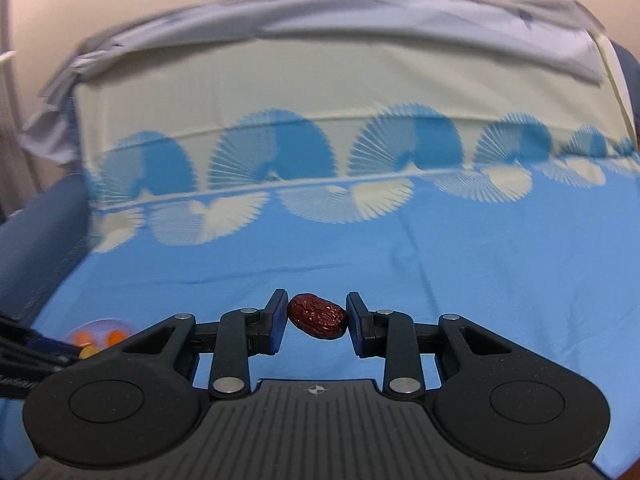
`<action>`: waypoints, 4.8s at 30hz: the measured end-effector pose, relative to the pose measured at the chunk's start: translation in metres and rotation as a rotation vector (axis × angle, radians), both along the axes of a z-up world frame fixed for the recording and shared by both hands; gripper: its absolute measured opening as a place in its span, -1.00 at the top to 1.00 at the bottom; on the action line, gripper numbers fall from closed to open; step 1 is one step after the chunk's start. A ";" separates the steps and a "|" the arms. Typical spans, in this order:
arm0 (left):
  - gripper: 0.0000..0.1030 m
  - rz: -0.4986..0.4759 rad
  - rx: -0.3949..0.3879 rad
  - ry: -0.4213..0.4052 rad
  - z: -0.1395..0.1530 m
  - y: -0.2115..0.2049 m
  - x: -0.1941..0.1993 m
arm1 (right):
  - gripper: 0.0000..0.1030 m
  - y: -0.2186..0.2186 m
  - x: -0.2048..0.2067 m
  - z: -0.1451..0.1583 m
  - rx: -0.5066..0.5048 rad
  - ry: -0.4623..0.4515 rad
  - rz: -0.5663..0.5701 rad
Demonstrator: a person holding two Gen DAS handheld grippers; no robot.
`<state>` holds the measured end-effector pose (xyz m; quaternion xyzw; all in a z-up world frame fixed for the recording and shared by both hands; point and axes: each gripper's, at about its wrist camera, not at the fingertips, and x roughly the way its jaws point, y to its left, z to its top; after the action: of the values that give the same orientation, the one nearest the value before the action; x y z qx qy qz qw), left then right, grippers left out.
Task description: Organize fruits
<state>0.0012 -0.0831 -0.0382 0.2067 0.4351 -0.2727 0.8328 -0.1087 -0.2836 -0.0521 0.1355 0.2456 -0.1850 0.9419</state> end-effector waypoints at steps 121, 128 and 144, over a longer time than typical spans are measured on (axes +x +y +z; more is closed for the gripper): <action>-0.99 0.346 0.043 -0.069 0.020 0.160 -0.044 | -0.99 0.211 0.000 0.015 -0.076 0.261 0.341; -0.99 0.335 0.025 -0.133 0.034 0.163 -0.069 | -0.99 0.219 -0.026 0.032 -0.120 0.195 0.324; -0.99 0.347 0.016 -0.156 0.040 0.172 -0.084 | -0.99 0.229 -0.044 0.046 -0.153 0.166 0.309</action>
<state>-0.0828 0.0886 0.0014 0.1556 0.4004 -0.1047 0.8969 -0.1532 -0.0543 -0.0057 0.0085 0.3254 -0.0665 0.9432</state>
